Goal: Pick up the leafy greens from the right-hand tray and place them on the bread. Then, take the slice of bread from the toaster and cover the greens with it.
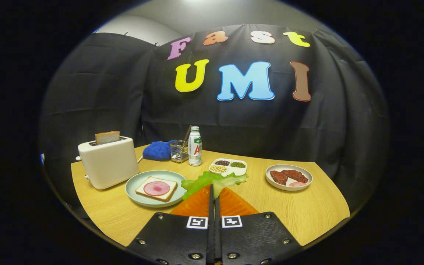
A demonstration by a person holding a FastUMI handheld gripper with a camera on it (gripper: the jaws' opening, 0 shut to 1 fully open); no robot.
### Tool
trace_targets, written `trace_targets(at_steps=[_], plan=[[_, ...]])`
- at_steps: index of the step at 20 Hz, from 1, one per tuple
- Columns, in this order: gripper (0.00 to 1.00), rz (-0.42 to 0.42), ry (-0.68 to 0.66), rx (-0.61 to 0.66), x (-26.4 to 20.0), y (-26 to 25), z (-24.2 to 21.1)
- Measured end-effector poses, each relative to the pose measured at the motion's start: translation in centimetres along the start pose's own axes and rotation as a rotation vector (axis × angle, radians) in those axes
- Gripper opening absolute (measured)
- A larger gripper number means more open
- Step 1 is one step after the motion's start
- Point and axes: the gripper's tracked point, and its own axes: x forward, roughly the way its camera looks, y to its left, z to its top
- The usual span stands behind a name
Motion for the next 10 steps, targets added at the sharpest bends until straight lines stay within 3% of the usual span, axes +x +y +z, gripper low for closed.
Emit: trace_targets(at_steps=[10], plan=[[0.00, 0.080, -0.013, 0.001, 1.8, 5.1, 1.2]])
